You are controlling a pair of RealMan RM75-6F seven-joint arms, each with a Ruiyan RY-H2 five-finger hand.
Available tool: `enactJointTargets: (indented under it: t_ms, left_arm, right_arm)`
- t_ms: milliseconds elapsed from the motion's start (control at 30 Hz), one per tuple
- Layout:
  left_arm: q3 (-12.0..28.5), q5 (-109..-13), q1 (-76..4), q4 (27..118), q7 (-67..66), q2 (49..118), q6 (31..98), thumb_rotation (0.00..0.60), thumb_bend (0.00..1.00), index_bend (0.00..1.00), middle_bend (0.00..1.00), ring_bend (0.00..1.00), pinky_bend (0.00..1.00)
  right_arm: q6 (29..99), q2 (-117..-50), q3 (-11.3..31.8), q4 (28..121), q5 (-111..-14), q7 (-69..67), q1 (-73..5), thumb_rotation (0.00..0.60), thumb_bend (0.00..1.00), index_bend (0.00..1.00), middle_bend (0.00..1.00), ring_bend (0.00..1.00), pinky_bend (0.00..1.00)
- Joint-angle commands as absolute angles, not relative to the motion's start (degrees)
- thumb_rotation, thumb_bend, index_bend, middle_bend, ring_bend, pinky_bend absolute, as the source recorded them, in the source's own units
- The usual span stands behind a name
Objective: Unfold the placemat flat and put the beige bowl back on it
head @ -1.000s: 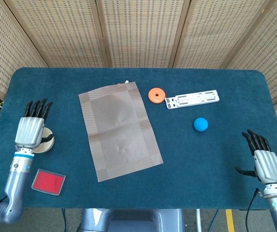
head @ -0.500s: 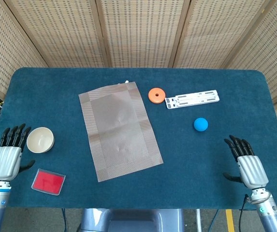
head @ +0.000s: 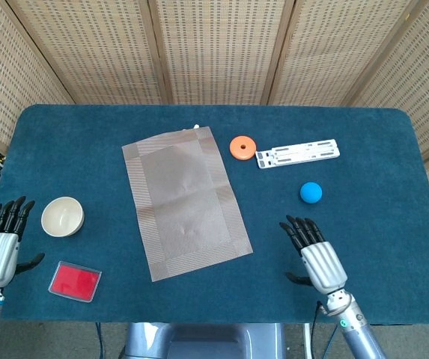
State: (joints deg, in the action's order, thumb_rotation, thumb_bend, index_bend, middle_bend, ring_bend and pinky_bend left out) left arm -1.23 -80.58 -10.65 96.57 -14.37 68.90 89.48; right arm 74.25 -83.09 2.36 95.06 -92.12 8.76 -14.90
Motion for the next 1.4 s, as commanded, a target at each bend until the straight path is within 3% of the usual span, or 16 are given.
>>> enactJointTargets:
  t_ms: [33,133,367,1000,1400]
  left_arm:
    - [-0.8,-80.6,-10.4,96.5,-13.4,68.5,89.1,0.600,0.00,0.00,0.00,0.00,0.00]
    - [-0.3,-80.1,-10.3,96.2,-12.4,68.1,88.0,0.600,0.00,0.00,0.00,0.00,0.00]
    - [0.6,-79.1,-10.4,95.6,-12.0,68.1,85.8,0.600,0.00,0.00,0.00,0.00,0.00]
    - [2.9,-76.5,-10.6,94.4,-12.1,68.5,81.9,0.600,0.00,0.00,0.00,0.00,0.00]
    - [3.8,-75.6,-10.6,94.3,-11.0,68.2,80.4,0.600,0.00,0.00,0.00,0.00,0.00]
  right_arm:
    - [71.4,-87.2,3.4,95.4,-89.8,11.7,-16.7,0.600,0.09,0.03,0.00,0.00,0.00]
    - [66.9,-92.8,5.4,93.1,-84.7,15.6,-19.2,0.600,0.09,0.03,0.00,0.00,0.00]
    - [62.9,-96.6,7.6,90.3,-77.9,17.2,-21.5,0.600,0.09,0.03,0.00,0.00,0.00]
    - [60.2,-103.4,10.5,81.6,-71.9,17.1,-26.6,0.600,0.09,0.03,0.00,0.00,0.00]
    - [59.9,-106.2,9.8,77.2,-70.8,19.2,-28.6,0.600,0.11,0.03,0.00,0.00,0.00]
